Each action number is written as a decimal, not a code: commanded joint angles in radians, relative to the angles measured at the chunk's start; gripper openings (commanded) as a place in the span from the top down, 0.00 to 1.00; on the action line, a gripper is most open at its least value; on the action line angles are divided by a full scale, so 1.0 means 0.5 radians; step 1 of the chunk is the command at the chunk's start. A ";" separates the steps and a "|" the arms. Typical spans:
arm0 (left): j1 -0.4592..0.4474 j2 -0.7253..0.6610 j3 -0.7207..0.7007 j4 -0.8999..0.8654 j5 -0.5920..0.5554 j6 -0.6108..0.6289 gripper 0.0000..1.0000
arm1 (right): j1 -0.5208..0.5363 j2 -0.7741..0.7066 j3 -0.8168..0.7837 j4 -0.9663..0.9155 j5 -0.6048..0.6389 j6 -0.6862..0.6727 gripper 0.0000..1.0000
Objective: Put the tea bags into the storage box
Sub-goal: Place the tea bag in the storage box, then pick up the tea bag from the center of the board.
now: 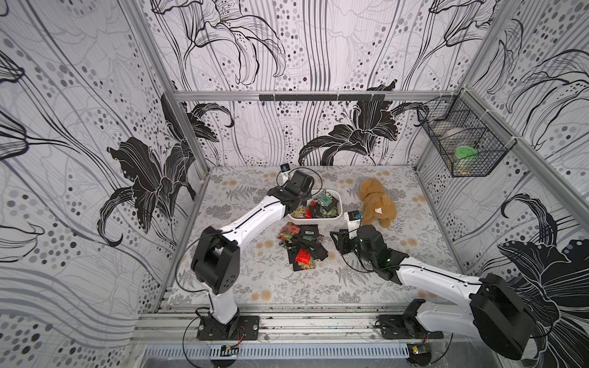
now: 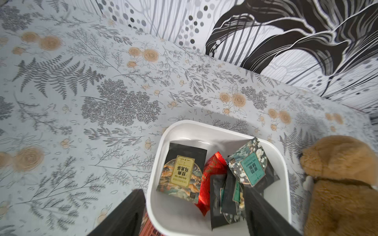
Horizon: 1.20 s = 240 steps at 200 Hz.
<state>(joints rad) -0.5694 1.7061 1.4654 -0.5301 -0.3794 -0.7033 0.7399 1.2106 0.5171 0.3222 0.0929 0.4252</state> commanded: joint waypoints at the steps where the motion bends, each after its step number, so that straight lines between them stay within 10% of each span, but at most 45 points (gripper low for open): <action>1: -0.004 -0.225 -0.283 0.168 0.239 -0.048 0.20 | -0.004 -0.009 0.007 -0.017 -0.043 -0.028 0.51; 71: -0.148 -0.852 -1.333 0.594 0.647 -0.400 0.23 | 0.043 0.269 0.150 0.000 -0.523 -0.066 0.53; 136: -0.343 -1.079 -1.951 0.988 0.608 -0.648 0.43 | 0.217 0.736 0.541 -0.392 -0.315 -0.112 0.68; 240: -0.343 -0.588 -1.817 1.175 0.694 -0.158 0.54 | 0.214 0.973 0.683 -0.556 -0.158 -0.046 0.80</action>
<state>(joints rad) -0.7391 1.3746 0.5041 0.0116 -0.0372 -0.8551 0.8478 1.6550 0.8318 0.0814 -0.0288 0.3805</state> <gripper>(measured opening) 0.460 0.210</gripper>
